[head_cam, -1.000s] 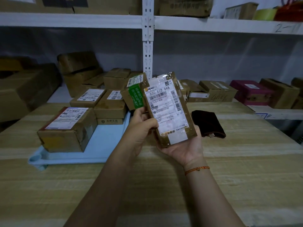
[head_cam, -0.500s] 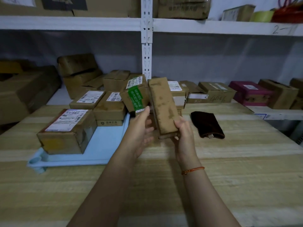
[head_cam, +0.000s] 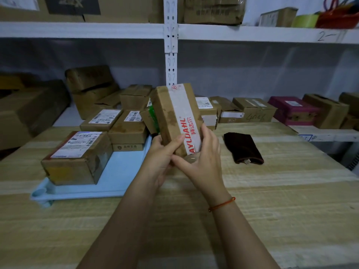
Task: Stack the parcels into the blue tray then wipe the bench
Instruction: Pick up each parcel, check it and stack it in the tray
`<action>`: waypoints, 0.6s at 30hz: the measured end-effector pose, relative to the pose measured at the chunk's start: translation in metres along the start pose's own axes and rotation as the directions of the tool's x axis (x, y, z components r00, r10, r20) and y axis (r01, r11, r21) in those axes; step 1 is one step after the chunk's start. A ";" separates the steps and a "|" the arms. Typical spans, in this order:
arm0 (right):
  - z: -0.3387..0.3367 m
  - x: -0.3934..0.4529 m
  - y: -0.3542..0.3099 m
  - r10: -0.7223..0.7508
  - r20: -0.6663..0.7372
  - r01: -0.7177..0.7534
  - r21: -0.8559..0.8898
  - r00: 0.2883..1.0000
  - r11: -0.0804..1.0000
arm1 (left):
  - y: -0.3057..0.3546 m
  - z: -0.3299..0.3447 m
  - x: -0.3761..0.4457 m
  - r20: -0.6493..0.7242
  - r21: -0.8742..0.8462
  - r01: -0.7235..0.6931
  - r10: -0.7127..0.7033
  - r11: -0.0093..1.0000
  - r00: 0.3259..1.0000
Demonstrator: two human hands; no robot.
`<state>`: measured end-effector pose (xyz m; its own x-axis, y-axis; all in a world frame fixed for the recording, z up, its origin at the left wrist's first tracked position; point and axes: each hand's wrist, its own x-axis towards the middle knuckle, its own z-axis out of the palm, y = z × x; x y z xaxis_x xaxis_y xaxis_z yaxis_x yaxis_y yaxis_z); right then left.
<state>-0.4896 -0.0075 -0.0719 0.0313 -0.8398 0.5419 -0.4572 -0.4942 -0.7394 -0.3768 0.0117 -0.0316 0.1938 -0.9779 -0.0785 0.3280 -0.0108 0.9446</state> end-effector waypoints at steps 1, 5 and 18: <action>-0.002 0.000 -0.004 0.051 0.012 -0.052 0.131 0.999 0.990 | 0.001 -0.002 0.001 -0.005 -0.015 0.007 -0.007 1.000 1.000; -0.009 0.010 0.000 0.344 0.040 -0.312 0.527 0.938 0.791 | 0.006 -0.009 -0.003 0.088 0.013 0.015 -0.016 1.000 0.996; -0.012 0.010 0.011 0.356 0.277 -0.448 0.632 0.893 0.632 | 0.010 -0.014 -0.006 0.016 0.144 0.031 -0.034 0.989 0.999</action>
<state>-0.5046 -0.0188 -0.0702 0.1113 -0.9877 0.1101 0.2584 -0.0782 -0.9629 -0.3614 0.0201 -0.0263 0.1680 -0.9801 -0.1054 0.1978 -0.0712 0.9776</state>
